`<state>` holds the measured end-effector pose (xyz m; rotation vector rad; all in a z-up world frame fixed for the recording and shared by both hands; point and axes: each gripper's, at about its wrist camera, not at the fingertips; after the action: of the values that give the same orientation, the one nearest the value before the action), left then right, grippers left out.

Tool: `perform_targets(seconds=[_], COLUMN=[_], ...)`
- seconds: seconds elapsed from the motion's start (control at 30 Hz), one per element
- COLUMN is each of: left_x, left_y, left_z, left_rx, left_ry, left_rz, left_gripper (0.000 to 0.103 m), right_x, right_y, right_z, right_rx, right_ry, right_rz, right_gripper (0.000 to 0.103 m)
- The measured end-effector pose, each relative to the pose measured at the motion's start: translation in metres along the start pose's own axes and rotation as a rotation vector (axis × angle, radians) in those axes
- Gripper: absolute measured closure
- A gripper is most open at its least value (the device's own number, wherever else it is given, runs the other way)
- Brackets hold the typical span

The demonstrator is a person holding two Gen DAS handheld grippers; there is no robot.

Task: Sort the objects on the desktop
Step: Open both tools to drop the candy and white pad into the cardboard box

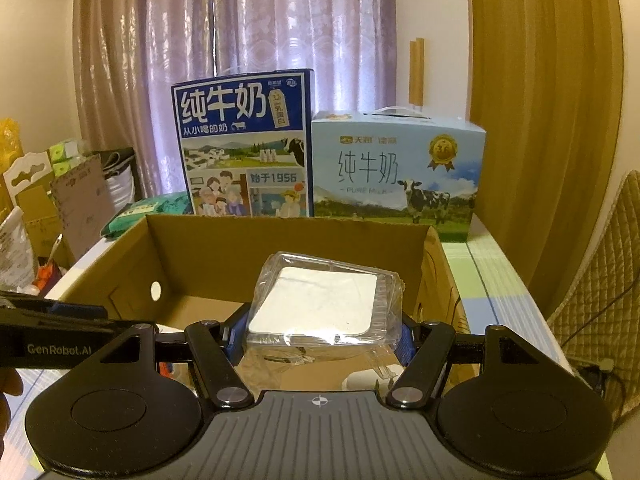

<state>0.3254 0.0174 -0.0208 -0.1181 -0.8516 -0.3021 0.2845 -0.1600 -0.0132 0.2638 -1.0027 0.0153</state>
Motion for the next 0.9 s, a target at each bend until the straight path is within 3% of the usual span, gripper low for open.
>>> perform_targets(seconds=[0.5,0.6,0.9], left_x=[-0.002,-0.002,-0.003], left_y=[0.001,0.001,-0.001], left_z=[0.002,0.001,0.003], left_rx=[0.02,0.019,0.023], left_ry=[-0.005,-0.003,-0.005], left_rz=[-0.01,-0.009,-0.02], left_gripper=[0.038,0.037,0.033], right_x=[0.003,0.003,0.006], right_y=[-0.006,-0.009,-0.015], right_z=[-0.006,-0.01,-0.001], right_rx=[0.028,0.044,0.034], right_ry=[0.0,0.019,-0.03], right_rz=[-0.044,-0.061,-0.089], right_gripper=[0.038,0.033,0.029])
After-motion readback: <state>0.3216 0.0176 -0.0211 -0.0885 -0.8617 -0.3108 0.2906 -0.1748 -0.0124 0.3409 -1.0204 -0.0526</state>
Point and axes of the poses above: each gripper's, at about its wrist camera, not at the fingertips, and z roughly against the way its jaws point, y to its left, x to its top, and after that the axes turned 12 degrees about -z, right-handed
